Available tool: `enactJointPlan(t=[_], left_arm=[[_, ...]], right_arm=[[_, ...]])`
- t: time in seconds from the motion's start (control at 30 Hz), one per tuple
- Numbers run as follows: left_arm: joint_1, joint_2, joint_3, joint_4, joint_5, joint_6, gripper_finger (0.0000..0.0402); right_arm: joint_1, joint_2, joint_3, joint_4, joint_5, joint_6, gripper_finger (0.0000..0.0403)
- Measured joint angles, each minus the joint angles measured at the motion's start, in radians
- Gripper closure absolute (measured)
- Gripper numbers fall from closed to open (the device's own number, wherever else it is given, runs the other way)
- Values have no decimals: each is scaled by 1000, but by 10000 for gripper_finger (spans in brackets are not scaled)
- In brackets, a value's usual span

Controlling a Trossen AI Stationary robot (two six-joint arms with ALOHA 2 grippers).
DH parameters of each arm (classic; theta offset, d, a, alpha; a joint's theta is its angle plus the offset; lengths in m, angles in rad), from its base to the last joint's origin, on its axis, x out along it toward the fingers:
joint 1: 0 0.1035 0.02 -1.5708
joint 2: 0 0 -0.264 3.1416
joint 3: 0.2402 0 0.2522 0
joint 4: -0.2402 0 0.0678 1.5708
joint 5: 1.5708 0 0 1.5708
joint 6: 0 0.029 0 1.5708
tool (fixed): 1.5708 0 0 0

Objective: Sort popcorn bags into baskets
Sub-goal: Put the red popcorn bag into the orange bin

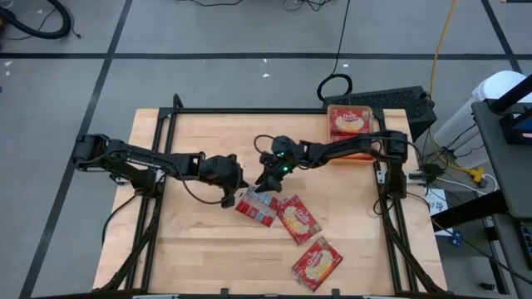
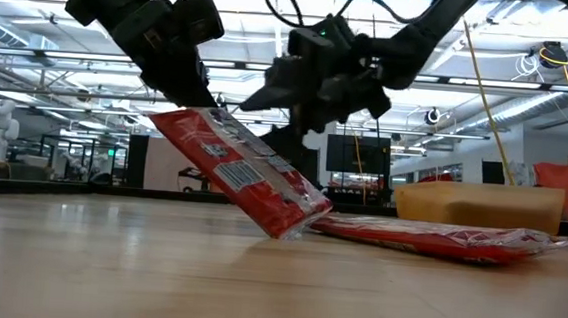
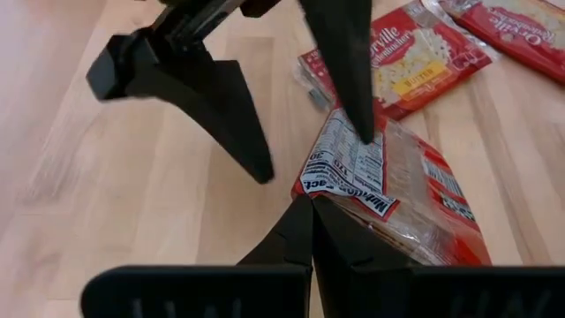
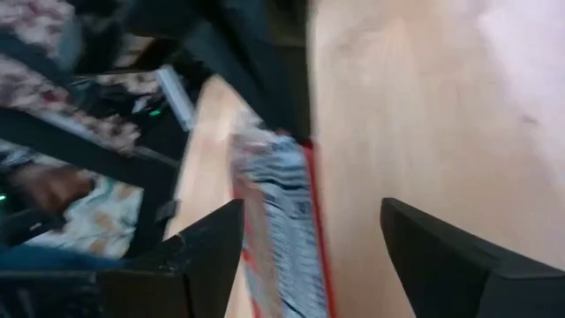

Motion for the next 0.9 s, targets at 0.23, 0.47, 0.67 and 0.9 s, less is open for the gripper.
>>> enactJointPlan(t=[0.23,0.47,0.67,0.9], left_arm=[[5,0,0,2,-1,29,401],[7,-12,0,61,-4,-22,392],[29,-79,0,53,-18,-204,353],[75,-248,0,-43,-117,-431,283]], right_arm=[[29,65,42,-1,-62,-8,213],[38,40,45,-8,-80,46,370],[22,-35,45,-65,-51,49,381],[-24,-190,44,-257,36,-30,395]])
